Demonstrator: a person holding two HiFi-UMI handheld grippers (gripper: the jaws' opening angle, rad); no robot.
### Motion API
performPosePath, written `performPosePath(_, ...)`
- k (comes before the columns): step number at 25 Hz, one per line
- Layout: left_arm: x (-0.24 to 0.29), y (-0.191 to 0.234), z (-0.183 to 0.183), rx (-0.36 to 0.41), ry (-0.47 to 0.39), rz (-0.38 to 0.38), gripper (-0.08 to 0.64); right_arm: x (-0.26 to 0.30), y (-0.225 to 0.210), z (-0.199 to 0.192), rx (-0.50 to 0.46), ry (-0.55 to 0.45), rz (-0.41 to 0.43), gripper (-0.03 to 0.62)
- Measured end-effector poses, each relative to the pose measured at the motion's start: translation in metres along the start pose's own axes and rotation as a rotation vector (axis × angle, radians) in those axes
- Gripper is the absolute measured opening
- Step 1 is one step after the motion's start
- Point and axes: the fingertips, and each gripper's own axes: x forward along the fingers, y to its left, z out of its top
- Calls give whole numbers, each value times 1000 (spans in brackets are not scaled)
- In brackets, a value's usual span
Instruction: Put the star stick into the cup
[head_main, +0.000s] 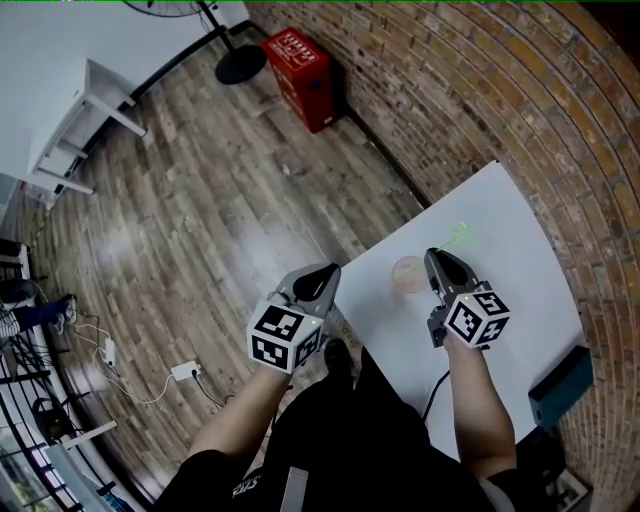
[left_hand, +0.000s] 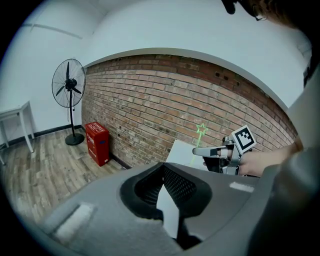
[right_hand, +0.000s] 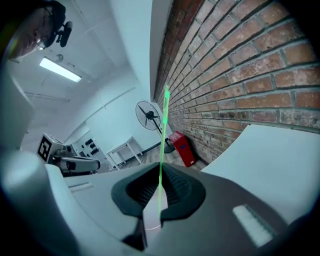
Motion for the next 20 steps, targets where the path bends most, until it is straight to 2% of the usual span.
performPosePath(13, 4, -5, -7, -34, -6, -5, 6, 3, 1, -26, -34, 105, 12, 26)
performPosePath(20, -3, -10, -10, -36, -17, -5, 6, -3, -2, -32, -19, 128, -19, 145)
